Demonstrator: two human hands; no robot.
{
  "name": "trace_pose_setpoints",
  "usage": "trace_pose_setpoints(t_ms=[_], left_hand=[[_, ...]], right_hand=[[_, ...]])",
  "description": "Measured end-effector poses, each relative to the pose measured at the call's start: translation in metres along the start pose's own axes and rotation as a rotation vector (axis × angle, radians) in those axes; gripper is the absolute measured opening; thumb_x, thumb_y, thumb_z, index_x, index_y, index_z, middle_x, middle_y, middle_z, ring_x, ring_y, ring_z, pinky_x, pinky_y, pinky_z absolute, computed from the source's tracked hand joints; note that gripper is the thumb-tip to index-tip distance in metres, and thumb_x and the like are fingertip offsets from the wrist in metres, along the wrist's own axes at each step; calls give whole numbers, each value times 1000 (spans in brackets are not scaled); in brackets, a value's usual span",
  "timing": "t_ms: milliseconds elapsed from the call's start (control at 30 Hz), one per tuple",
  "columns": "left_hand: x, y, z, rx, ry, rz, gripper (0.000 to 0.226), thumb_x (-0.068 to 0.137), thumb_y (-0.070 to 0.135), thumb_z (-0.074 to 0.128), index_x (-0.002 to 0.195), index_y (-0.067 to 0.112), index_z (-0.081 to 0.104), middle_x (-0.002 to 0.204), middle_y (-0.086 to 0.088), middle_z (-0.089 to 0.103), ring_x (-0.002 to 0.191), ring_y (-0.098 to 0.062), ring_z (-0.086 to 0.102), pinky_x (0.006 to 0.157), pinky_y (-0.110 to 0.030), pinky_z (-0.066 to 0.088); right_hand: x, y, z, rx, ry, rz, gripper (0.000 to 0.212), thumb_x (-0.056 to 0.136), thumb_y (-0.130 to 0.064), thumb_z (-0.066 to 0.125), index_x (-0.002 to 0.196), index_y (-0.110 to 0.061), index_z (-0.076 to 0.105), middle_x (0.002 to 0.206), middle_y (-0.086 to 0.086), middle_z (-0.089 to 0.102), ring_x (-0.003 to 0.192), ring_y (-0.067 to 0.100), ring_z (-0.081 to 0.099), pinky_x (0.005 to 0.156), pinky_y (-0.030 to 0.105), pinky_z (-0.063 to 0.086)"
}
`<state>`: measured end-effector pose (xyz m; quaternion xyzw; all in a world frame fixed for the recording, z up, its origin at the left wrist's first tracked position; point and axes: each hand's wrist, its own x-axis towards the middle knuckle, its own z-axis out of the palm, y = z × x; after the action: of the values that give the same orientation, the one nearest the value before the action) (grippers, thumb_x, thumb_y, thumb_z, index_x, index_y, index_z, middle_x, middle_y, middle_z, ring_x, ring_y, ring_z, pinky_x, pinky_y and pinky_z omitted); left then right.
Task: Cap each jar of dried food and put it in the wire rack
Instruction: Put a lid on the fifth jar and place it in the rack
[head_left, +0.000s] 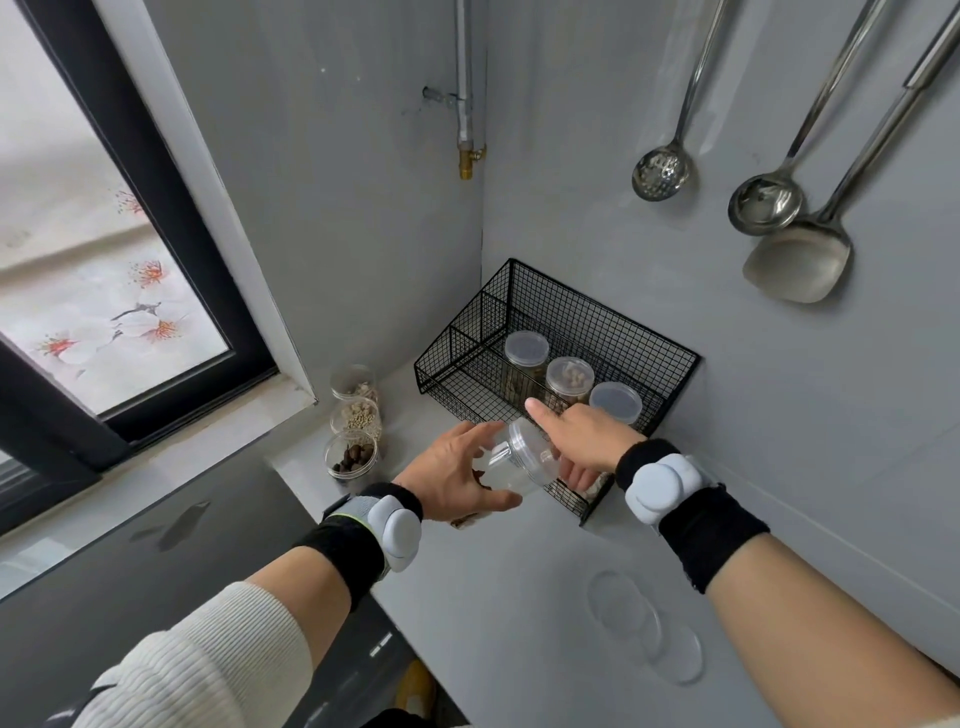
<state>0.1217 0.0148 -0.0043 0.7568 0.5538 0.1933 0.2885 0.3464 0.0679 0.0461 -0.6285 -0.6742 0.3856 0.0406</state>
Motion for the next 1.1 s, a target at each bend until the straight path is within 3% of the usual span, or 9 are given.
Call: trace_pose_setpoints(t_ms=[133, 233, 333, 433, 500, 633, 767, 900, 1100], left_hand=[[6, -2, -4, 0, -8, -3, 98, 73, 62, 84, 154, 33, 38, 124, 9, 53, 117, -10, 57, 98, -33, 53], [10, -4, -5, 14, -34, 23, 96, 73, 61, 84, 153, 34, 39, 123, 10, 54, 115, -9, 57, 96, -31, 54], [15, -8, -7, 6, -34, 28, 96, 73, 63, 83, 153, 37, 38, 123, 11, 55, 114, -8, 58, 95, -28, 53], [21, -10, -10, -23, -16, 29, 94, 73, 65, 82, 151, 37, 40, 123, 11, 55, 112, -7, 58, 94, -26, 51], [23, -12, -12, -22, -35, 45, 94, 73, 65, 81, 151, 37, 39, 123, 10, 56, 112, -8, 58, 94, -27, 52], [26, -16, -13, -21, -46, 51, 96, 70, 70, 79, 151, 38, 39, 122, 11, 56, 113, -8, 59, 94, -28, 53], [33, -17, -22, -56, -21, 71, 85, 67, 73, 79, 140, 44, 46, 114, 19, 57, 106, 1, 59, 89, -21, 52], [36, -16, -29, -32, -75, 100, 69, 68, 73, 79, 125, 50, 48, 107, 28, 57, 102, 16, 56, 77, -6, 45], [43, -20, -32, -104, -29, 64, 67, 68, 71, 81, 121, 38, 57, 105, 16, 64, 101, 3, 61, 76, -13, 53]], right_hand=[[3, -1, -9, 202, -163, -203, 62, 90, -65, 68, 143, -34, 54, 128, 7, 64, 107, 23, 72, 87, 44, 66], [3, -9, -3, 137, -145, -131, 61, 93, -72, 60, 123, -20, 63, 104, 12, 76, 87, 25, 79, 73, 39, 68], [9, -13, -1, 37, -115, 12, 90, 95, -86, 31, 140, -12, 58, 95, 19, 79, 72, 27, 81, 73, 40, 68], [13, -10, -7, 227, -140, -89, 86, 80, -84, 57, 148, -31, 49, 128, 10, 65, 99, 26, 76, 81, 42, 68], [14, -12, -8, 255, -141, -101, 79, 78, -79, 66, 136, -27, 53, 122, 11, 65, 96, 26, 77, 74, 38, 68], [17, -18, -5, 83, -136, 23, 86, 96, -83, 35, 139, -10, 51, 102, 22, 75, 75, 30, 81, 70, 45, 68], [17, -24, -20, 248, -193, -140, 72, 81, -67, 69, 142, -36, 49, 135, 10, 59, 114, 27, 68, 83, 46, 67], [18, -36, -23, 62, -184, -31, 58, 93, -72, 62, 126, -25, 57, 115, 11, 69, 87, 26, 81, 78, 42, 68], [21, -39, -31, 76, -166, -174, 57, 83, -63, 77, 129, -34, 58, 113, 7, 66, 98, 20, 74, 72, 35, 68]])
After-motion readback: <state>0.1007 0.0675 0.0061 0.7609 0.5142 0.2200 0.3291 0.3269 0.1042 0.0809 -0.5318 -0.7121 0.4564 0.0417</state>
